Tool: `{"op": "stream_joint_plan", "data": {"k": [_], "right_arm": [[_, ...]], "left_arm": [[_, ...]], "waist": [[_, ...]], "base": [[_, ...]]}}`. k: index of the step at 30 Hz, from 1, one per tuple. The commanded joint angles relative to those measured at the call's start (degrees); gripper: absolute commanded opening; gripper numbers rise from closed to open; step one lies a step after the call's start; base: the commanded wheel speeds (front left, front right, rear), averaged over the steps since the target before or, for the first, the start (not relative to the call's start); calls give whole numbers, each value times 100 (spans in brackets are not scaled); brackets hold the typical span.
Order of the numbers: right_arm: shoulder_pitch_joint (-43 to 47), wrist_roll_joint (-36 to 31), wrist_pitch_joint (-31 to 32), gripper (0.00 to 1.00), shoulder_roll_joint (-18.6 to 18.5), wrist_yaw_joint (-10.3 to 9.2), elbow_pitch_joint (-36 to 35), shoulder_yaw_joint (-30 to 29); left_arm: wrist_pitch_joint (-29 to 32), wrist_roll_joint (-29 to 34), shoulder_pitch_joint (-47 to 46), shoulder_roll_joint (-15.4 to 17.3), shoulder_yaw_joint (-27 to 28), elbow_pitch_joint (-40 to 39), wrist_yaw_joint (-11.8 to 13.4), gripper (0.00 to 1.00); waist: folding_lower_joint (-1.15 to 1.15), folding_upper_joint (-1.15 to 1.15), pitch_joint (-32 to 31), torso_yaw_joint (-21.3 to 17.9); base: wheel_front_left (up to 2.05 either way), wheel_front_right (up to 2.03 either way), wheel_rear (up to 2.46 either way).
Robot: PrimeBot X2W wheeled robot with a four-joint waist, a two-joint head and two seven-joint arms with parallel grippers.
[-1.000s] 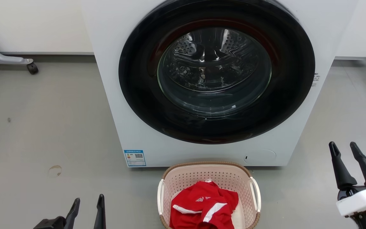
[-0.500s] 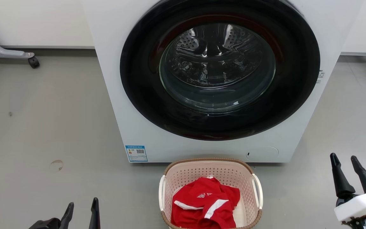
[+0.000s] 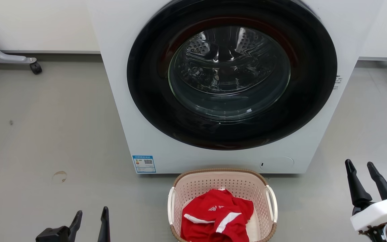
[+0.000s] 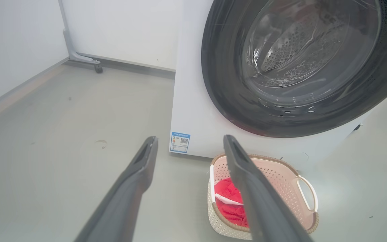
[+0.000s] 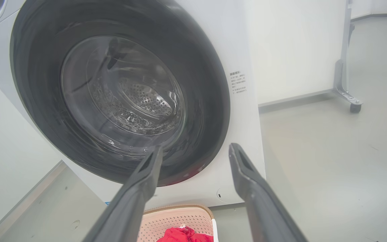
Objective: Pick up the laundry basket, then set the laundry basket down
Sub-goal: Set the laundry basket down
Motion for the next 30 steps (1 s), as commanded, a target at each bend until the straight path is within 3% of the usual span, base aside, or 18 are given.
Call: {"op": "stream_joint_plan", "data": {"k": [1, 11, 30], "right_arm": [[-250, -65, 23, 100, -161, -15, -95, 108], [-189, -182, 198, 100, -147, -15, -116, 151], [-102, -315, 475, 100, -75, -15, -275, 210]], "left_arm": [[45, 59, -321, 130, 177, -176, 69, 100], [957, -41, -430, 398, -50, -394, 74, 100], [1192, -24, -766, 480, -144, -477, 27, 100]], "waist": [[1, 0, -12, -3], [1, 0, -105, 18], [1, 0, -120, 69]], "base": [[0, 0, 0], [0, 0, 0], [0, 0, 0]]}}
